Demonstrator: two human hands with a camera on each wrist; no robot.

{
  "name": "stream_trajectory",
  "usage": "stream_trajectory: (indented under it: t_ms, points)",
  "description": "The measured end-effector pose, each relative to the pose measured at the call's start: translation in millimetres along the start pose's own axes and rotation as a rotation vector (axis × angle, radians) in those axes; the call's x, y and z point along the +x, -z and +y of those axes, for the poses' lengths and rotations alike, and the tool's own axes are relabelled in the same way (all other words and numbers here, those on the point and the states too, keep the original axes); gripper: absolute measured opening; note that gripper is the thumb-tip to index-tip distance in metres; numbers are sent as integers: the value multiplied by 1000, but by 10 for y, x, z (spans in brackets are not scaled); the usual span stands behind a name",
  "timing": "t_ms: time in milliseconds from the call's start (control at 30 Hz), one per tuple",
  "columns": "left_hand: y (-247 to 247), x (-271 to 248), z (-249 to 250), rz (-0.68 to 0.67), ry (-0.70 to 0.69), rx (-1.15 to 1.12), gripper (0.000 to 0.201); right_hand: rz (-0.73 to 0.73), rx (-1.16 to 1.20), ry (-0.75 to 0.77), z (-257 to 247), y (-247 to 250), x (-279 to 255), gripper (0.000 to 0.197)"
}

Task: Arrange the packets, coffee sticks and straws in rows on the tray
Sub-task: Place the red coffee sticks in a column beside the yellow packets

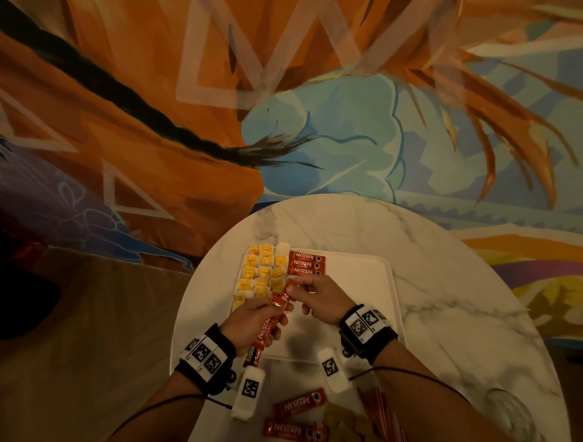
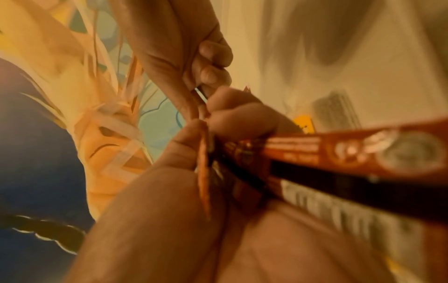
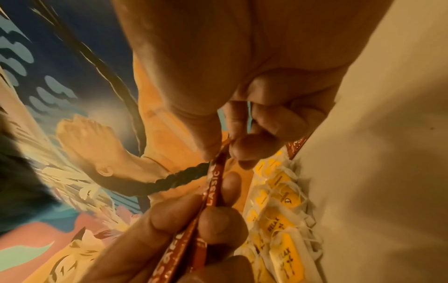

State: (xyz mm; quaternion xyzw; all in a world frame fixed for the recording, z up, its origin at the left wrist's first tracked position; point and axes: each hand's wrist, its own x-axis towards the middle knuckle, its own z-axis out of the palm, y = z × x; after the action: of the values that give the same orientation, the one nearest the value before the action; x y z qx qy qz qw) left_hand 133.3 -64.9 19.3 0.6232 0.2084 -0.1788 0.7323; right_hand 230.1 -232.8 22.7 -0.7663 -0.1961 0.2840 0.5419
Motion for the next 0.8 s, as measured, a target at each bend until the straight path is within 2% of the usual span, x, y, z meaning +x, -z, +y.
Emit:
stream_trajectory:
  t_ms: [133,267,400,500,600,700,800]
  points:
    - [-10,-19,21,-46,-9,68,20,17,-50,43,-1,63,-31,11]
    - [50,1,51,47,-24,30,18,66,-107,10,50,196,-46,14]
    - [115,12,85,100,-51,-1,20,124,-38,-25,128,293,-48,9]
    - [114,6,107,168,-42,-53,21,292,61,-83,182,380,-6,10]
    - [121,5,77,185,-8,-98,24,409,32,-167,302,459,62,12]
    - [105,-12,48,195,11,-115,26,441,-11,-260,428,469,135,8]
    - [93,-32,38,201,15,-173,23,409,-88,-313,508,410,232,5]
